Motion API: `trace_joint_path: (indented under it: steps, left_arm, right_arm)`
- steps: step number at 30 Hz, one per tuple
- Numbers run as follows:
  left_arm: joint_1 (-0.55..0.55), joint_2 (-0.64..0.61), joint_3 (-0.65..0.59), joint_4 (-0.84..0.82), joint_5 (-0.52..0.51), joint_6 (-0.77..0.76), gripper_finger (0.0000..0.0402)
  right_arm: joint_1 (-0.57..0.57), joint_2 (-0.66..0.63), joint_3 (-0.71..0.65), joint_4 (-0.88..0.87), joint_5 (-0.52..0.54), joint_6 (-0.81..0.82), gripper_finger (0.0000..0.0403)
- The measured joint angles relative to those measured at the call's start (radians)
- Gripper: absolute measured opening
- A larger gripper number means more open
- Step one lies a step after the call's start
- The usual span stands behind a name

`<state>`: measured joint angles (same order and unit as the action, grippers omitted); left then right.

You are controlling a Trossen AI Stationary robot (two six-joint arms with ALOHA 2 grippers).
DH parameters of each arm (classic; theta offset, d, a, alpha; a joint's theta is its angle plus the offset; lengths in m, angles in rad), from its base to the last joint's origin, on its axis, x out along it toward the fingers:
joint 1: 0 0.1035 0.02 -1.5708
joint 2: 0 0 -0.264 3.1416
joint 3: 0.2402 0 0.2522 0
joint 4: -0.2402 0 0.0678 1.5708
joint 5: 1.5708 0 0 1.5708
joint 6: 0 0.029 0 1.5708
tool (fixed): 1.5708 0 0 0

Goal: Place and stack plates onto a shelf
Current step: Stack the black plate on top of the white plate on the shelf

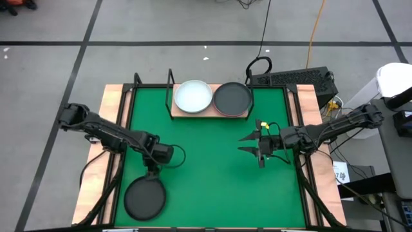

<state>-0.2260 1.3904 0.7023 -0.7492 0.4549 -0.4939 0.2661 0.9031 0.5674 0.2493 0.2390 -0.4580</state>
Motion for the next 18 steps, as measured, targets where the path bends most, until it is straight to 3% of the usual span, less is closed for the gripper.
trace_joint_path:
  steps: [8, 18]
  left_arm:
    - [-0.083, 0.000, 0.000, 0.140, -0.061, 0.011, 0.0172]
    - [-0.124, 0.038, 0.000, 0.154, -0.069, -0.016, 0.0172]
  right_arm:
    - [0.000, 0.000, 0.000, 0.000, 0.002, 0.026, 0.0123]
    - [0.000, 0.000, 0.000, -0.025, 0.002, 0.054, 0.0123]
